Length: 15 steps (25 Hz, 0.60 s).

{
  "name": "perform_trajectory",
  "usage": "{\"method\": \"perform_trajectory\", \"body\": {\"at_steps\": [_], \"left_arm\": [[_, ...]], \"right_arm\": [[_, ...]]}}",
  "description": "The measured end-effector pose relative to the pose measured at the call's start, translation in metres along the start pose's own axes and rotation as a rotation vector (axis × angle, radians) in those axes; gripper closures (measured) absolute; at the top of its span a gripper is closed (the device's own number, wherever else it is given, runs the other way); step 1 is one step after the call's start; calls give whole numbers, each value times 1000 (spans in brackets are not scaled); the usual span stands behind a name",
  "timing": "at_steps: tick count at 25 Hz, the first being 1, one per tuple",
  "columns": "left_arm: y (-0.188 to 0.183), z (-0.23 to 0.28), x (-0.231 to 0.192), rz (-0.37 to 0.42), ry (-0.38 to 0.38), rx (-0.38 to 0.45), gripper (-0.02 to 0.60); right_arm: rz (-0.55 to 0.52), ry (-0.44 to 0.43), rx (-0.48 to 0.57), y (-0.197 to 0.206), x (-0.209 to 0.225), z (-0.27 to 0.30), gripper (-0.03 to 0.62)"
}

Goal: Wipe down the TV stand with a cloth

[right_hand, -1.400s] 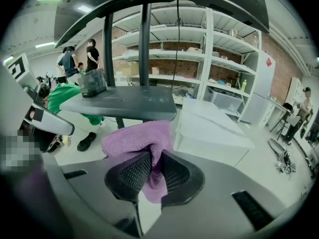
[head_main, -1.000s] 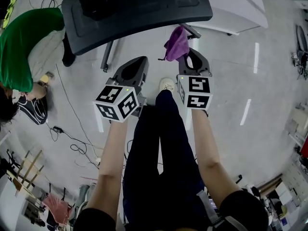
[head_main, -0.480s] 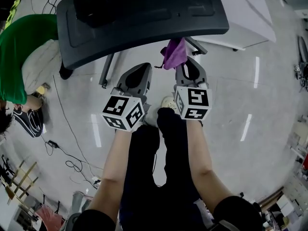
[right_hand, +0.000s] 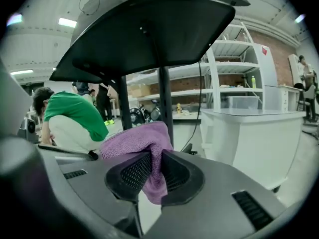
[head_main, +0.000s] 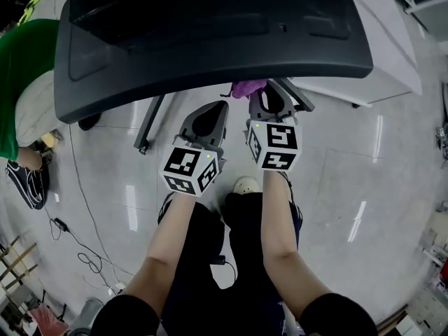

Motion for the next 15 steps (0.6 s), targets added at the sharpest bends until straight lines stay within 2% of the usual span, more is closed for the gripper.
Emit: {"method": "perform_trajectory", "body": {"at_steps": [4,12,15], "left_arm": [[20,27,-11,4,10,18,575],[62,52,-47,-28,26,49,575],[72,47,-58,-42,2,79,575]], "right_arm": [[-19,-84,16,-5,-1,27,525],[132,-224,64,-23,-24,53,525],[64,-221,59,-23,-30,56,525]]}}
Point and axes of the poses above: the fingertips, and each gripper's own axes: z forward along the fingers, x to its right, y out of its underside, the point moved 6 cm from there along -z, backward along the fingers, and after that the axes turned 8 degrees about z, right-handed, at the moved point
